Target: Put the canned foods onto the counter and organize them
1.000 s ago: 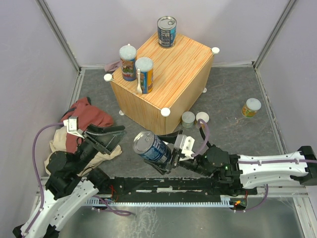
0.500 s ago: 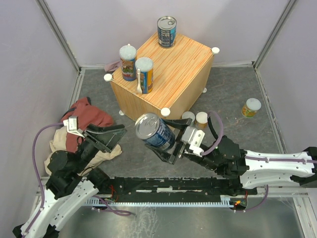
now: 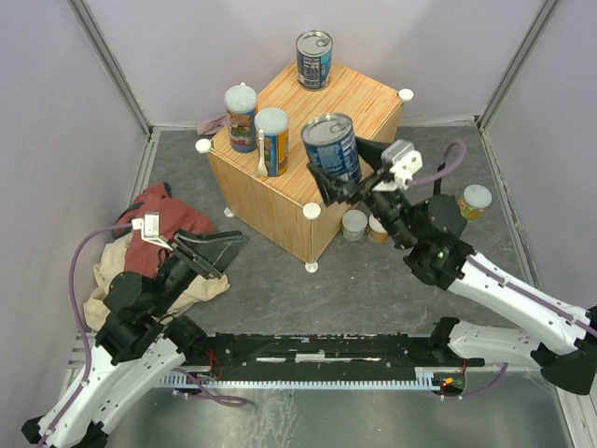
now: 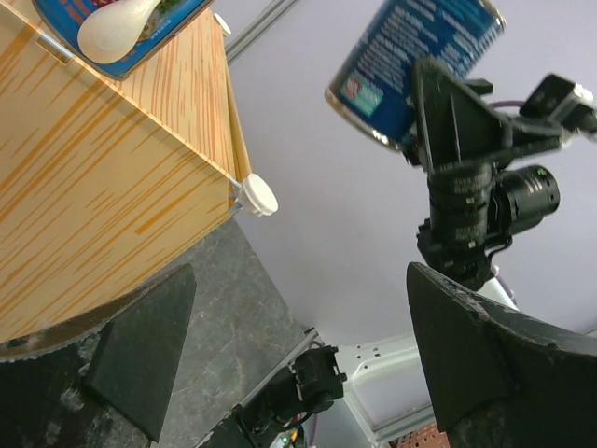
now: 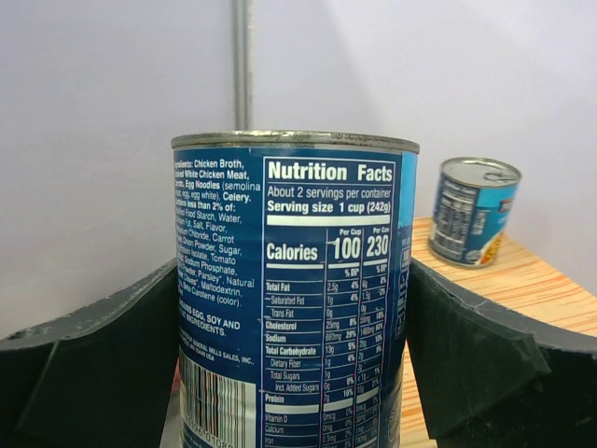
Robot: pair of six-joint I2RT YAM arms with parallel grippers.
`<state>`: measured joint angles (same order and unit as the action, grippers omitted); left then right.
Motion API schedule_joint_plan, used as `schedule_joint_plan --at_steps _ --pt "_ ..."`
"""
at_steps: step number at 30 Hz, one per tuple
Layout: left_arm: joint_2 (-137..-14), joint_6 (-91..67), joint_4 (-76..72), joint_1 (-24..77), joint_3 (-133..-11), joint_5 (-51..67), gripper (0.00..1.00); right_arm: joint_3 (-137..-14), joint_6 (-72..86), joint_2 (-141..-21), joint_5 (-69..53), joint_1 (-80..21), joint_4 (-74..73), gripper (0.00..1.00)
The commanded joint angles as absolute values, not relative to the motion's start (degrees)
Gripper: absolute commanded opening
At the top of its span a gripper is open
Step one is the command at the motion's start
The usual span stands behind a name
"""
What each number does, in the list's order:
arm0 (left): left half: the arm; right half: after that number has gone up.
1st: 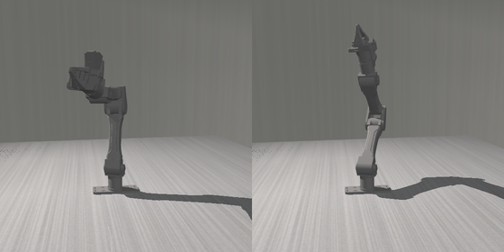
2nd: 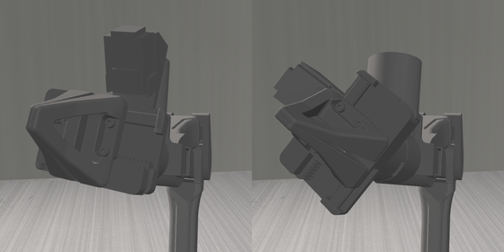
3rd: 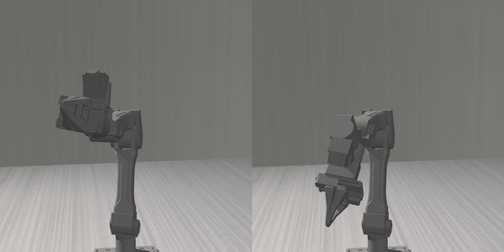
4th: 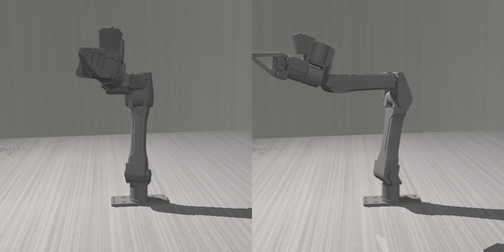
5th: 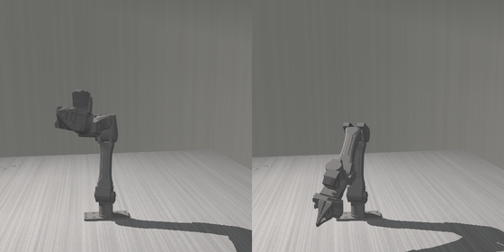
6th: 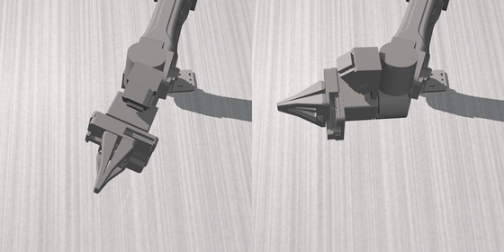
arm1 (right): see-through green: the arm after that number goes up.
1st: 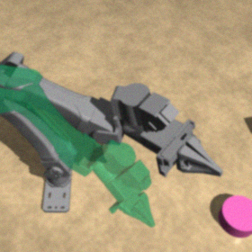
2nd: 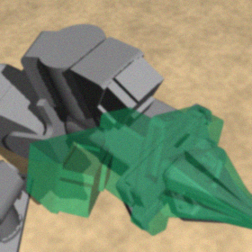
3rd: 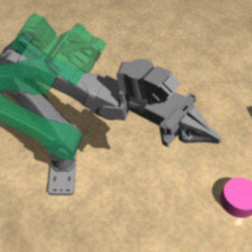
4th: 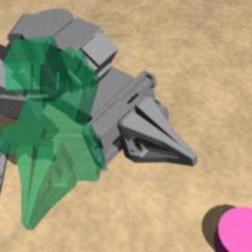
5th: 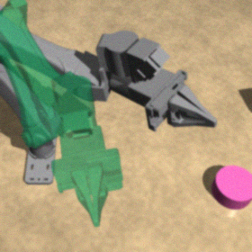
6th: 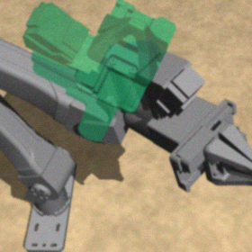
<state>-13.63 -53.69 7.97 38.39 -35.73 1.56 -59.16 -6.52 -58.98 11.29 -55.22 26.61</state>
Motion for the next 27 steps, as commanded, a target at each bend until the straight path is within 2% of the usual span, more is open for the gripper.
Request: schedule_joint_plan --at_steps 1,5,10,27 --pt "-14.63 -49.42 3.99 38.58 -35.32 0.91 1.00 -65.85 3.95 -61.10 4.11 -44.30 42.54 0.43" --pt "-14.12 -47.67 3.71 38.61 -34.57 0.66 1.00 -67.70 14.13 -66.45 0.00 -32.99 47.96 0.43" --pt "-14.09 -45.17 3.44 38.53 -34.60 0.01 1.00 -71.91 22.04 -74.25 -5.27 -23.80 53.67 0.43" --pt "-16.35 -40.85 -2.42 38.54 -29.65 -1.75 0.99 -80.56 24.15 -91.60 -13.74 -13.75 62.62 0.43"
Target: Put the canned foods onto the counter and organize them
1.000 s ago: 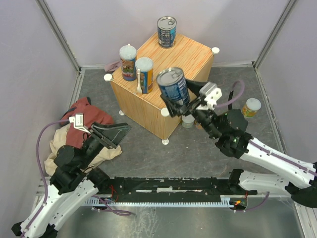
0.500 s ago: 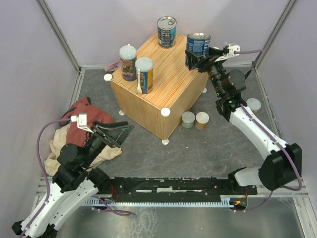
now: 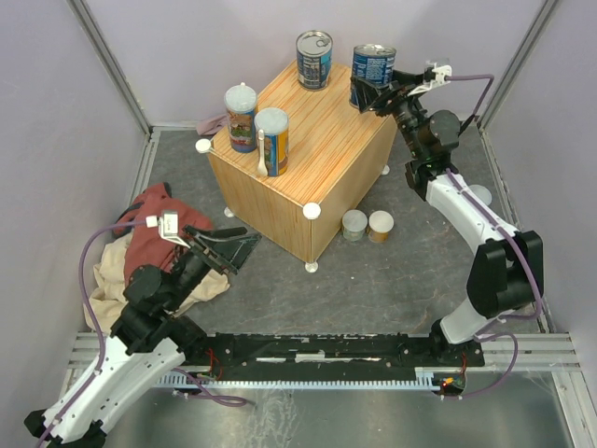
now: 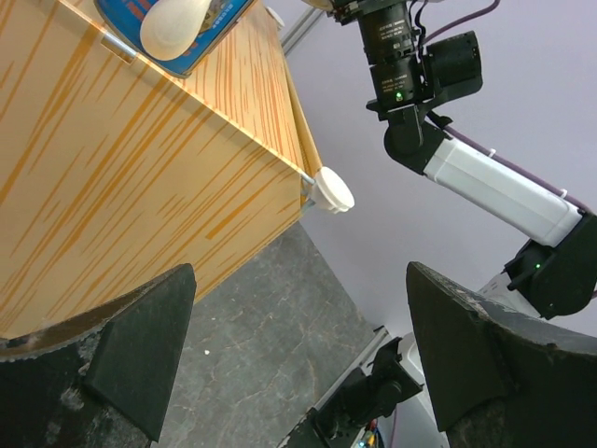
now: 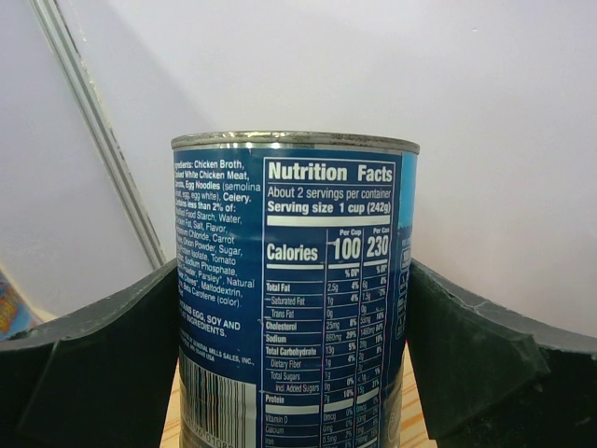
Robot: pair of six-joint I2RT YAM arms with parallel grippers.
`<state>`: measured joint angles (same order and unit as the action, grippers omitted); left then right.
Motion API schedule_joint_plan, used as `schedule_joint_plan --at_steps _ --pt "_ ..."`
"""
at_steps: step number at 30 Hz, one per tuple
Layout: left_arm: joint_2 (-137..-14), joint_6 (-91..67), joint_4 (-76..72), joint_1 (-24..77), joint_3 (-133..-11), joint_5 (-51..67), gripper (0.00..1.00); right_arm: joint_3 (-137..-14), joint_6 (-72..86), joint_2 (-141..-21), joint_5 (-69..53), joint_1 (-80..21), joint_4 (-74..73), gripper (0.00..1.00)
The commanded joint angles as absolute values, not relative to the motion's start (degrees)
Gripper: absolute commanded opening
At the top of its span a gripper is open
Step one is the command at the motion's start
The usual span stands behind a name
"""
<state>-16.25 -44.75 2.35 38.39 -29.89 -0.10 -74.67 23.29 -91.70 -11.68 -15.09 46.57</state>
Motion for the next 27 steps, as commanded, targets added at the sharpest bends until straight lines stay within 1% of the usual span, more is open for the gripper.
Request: schedule_joint_plan --at_steps 1,8,18,22,27 --pt "-16.28 -40.67 -2.60 38.58 -29.46 -1.93 0.99 -80.78 23.99 -92.39 -14.02 -13.51 62.97 0.43" --pt "-14.77 -39.93 -4.67 38.57 -27.44 -3.57 0.99 -81.99 22.75 -96.49 -15.67 -12.68 65.17 0.44" --pt "-13.46 -39.47 -5.93 38.58 -25.20 -4.67 0.99 -79.98 20.61 -98.39 -16.52 -12.13 67.02 0.47" --pt "-13.62 -39.16 -6.06 38.58 -25.14 -4.63 0.99 -77.43 20.21 -98.00 -16.18 -12.13 67.96 0.49" --pt "-13.29 -38.81 -5.58 38.57 -25.44 -4.64 0.99 -74.73 20.89 -98.25 -15.29 -12.12 69.47 0.55"
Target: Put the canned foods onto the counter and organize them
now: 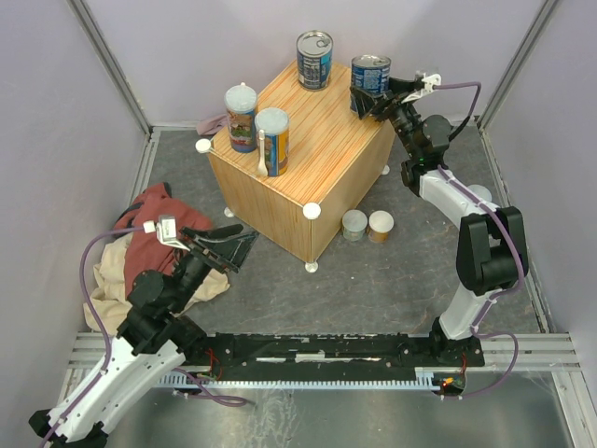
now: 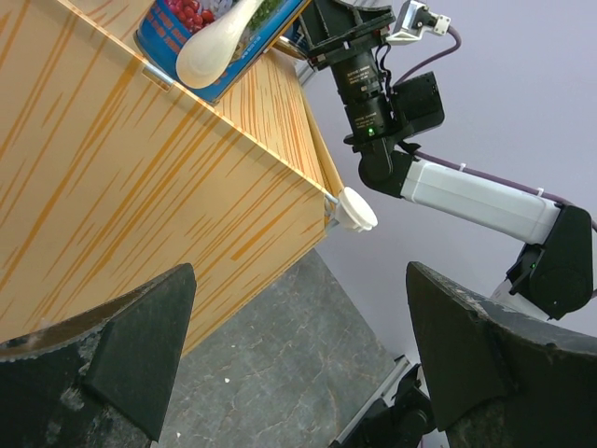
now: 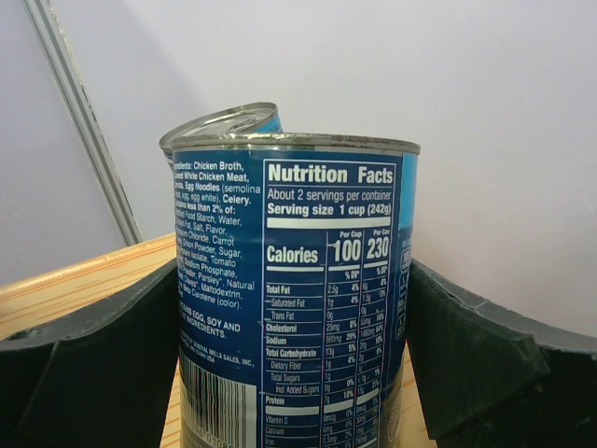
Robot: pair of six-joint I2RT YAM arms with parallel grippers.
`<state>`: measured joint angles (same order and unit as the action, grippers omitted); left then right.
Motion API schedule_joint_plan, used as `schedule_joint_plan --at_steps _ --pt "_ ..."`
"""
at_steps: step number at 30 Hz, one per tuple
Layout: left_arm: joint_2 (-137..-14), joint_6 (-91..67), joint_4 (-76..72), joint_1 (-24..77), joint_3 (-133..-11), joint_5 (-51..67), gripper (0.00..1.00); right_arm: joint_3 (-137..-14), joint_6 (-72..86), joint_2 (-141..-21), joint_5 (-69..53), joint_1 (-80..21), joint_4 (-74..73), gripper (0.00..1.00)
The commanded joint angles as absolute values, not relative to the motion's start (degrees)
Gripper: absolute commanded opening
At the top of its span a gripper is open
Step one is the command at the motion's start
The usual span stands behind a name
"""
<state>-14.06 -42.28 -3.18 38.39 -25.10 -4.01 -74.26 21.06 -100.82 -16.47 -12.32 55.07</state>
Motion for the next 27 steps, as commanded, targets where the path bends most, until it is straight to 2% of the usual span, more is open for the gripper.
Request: schedule_joint_plan --at_steps 1,10,20,27 --pt "-13.08 -38.77 -5.34 38.60 -25.41 -4.66 0.99 -74.05 21.14 -98.34 -15.16 -12.13 69.78 0.56" --pt "-12.00 -38.93 -4.31 38.59 -25.57 -4.71 0.99 -69.17 21.80 -97.39 -14.07 -12.10 71.10 0.68" --pt "-11.21 -39.93 -4.34 38.58 -25.65 -4.32 0.99 -65.79 22.62 -96.71 -13.76 -12.13 70.32 0.92" --pt "-10.78 -40.64 -4.13 38.55 -25.66 -4.37 0.99 -65.52 22.08 -95.74 -14.24 -12.21 68.08 0.99"
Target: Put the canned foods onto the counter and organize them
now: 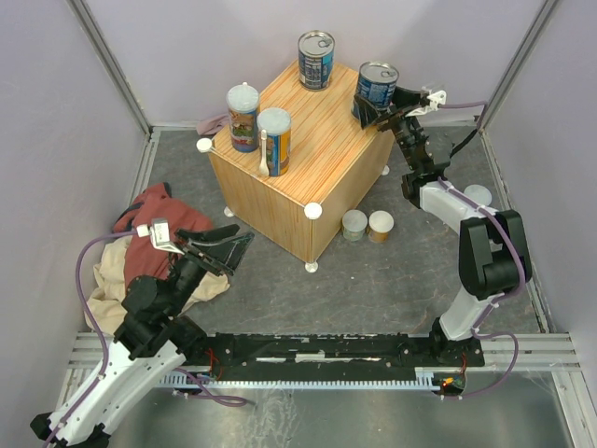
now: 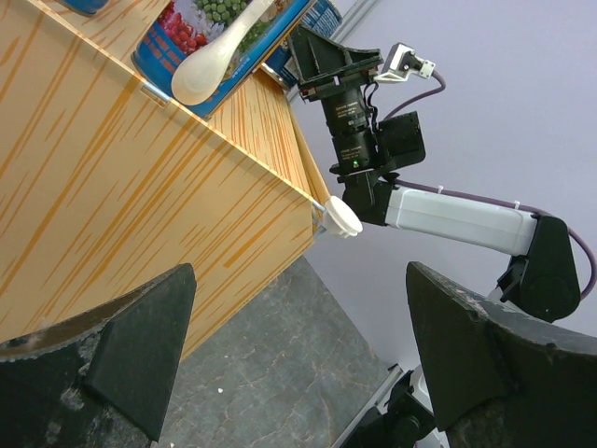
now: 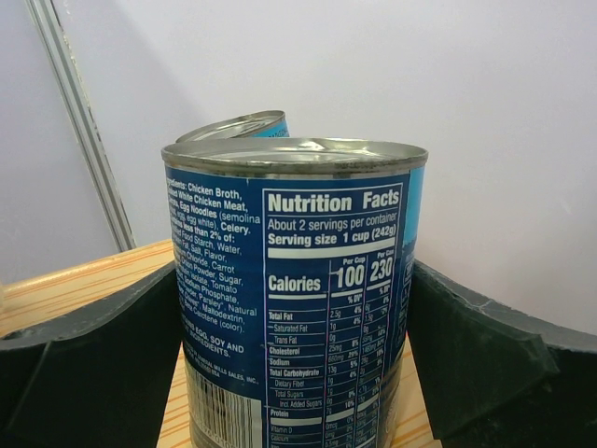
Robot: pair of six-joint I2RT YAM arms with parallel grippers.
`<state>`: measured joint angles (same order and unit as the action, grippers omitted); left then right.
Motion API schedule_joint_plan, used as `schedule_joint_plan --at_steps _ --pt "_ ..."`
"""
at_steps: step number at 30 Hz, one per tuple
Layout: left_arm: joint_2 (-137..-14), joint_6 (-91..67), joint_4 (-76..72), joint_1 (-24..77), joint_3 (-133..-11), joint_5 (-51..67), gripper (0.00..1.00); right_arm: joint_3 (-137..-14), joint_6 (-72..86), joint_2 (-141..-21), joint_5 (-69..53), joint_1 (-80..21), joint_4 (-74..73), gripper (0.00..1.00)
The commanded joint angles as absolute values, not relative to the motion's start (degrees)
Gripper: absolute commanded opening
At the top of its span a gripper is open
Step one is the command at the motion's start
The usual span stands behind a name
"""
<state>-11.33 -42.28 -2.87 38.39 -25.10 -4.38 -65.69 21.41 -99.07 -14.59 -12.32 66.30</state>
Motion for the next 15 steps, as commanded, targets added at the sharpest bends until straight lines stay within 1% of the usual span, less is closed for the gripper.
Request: schedule_joint_plan --at_steps 1,15 --pt "-10.86 -40.69 -4.19 38.60 -25.70 -4.31 0.99 -65.41 21.91 -95.60 -14.28 -12.25 67.80 0.99" --pt "-10.74 -41.02 -3.96 38.59 -26.37 -3.90 0.99 -66.39 20.21 -94.64 -14.00 -12.89 63.40 0.99"
